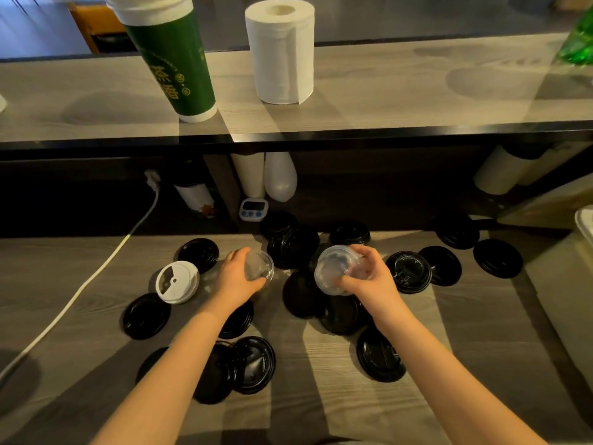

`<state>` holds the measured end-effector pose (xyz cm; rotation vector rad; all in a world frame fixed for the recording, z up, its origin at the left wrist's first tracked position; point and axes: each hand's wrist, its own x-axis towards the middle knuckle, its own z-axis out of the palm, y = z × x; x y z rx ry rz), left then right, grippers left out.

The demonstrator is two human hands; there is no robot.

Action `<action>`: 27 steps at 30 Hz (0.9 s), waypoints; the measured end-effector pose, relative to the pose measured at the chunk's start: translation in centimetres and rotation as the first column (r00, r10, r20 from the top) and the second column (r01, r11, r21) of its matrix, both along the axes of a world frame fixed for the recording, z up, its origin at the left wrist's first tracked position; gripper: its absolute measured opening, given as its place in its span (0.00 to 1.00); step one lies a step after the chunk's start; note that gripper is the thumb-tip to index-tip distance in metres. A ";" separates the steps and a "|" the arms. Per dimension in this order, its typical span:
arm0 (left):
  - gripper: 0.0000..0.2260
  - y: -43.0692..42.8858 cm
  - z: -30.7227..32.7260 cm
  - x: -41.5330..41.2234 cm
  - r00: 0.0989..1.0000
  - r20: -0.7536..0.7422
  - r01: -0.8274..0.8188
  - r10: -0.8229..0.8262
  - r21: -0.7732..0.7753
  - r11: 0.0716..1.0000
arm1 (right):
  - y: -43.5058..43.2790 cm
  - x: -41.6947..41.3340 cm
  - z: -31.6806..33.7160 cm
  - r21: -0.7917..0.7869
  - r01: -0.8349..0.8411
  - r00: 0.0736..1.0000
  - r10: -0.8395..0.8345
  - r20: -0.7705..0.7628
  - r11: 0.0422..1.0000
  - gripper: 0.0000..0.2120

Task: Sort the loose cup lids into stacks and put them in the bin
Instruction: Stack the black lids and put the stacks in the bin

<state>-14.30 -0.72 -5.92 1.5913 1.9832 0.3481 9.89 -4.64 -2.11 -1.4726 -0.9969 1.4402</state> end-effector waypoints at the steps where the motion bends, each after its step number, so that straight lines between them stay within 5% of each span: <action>1: 0.32 -0.5 0.6 0.2 0.999 0.045 -0.006 0.004 0.052 0.999 | 0.0 -0.1 0.1 -0.003 0.017 1.000 -0.017 -0.022 1.000 0.26; 7: 0.28 -3.9 4.8 3.4 0.935 0.340 -0.009 -0.105 0.316 0.949 | -0.2 -0.7 0.7 -0.017 0.075 0.995 -0.076 -0.064 0.997 0.31; 11: 0.28 -5.3 6.1 5.7 0.782 0.601 0.014 -0.166 0.249 0.968 | -0.9 -0.7 1.7 0.022 0.083 0.983 -0.078 -0.167 0.996 0.29; 18: 0.27 -6.0 6.4 8.6 0.745 0.617 0.095 -0.255 0.280 0.955 | -1.8 -0.6 2.6 0.060 0.119 0.956 -0.098 -0.275 0.991 0.10; 27: 0.32 -5.9 6.4 9.7 0.872 0.421 0.096 -0.249 0.352 0.931 | -1.9 -0.4 3.7 0.131 -0.042 0.948 0.081 -0.309 0.991 0.20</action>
